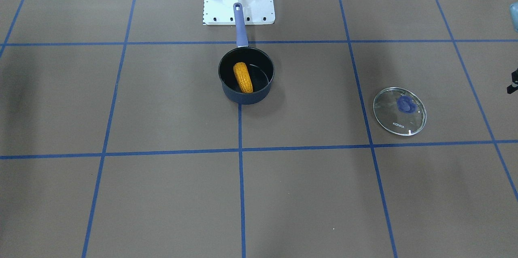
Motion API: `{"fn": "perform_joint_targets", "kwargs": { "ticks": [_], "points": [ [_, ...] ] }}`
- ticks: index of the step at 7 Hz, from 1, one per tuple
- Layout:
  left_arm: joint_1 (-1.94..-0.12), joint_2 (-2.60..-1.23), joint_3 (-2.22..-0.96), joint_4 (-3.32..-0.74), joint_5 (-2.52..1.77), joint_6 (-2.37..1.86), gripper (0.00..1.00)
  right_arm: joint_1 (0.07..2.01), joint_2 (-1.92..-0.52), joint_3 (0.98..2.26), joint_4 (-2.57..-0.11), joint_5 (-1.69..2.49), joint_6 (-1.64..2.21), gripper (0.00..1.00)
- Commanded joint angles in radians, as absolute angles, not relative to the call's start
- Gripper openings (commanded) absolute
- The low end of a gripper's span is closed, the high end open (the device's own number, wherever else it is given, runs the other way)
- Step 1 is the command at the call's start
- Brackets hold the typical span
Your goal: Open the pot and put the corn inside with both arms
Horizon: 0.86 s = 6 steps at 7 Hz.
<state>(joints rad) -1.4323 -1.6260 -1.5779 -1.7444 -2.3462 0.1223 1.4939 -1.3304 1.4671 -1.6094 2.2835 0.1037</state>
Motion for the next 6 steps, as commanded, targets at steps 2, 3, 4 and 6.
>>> {"fn": "perform_joint_targets", "kwargs": {
  "ticks": [2,3,4,6],
  "points": [
    [-1.433,-1.620,-1.559,-1.732,-2.342,0.109,0.99,1.528,-1.423,1.508,-1.578,2.362,0.097,1.00],
    [-1.433,-1.618,-1.554,-1.724,-2.338,0.107,0.99,1.528,-1.430,1.514,-1.578,2.364,0.125,1.00],
    [-1.433,-1.608,-1.555,-1.714,-2.338,0.106,0.99,1.528,-1.433,1.514,-1.577,2.362,0.124,1.00],
    [-1.433,-1.603,-1.555,-1.713,-2.338,0.106,0.99,1.528,-1.453,1.545,-1.575,2.356,0.124,1.00]
  ]
}}
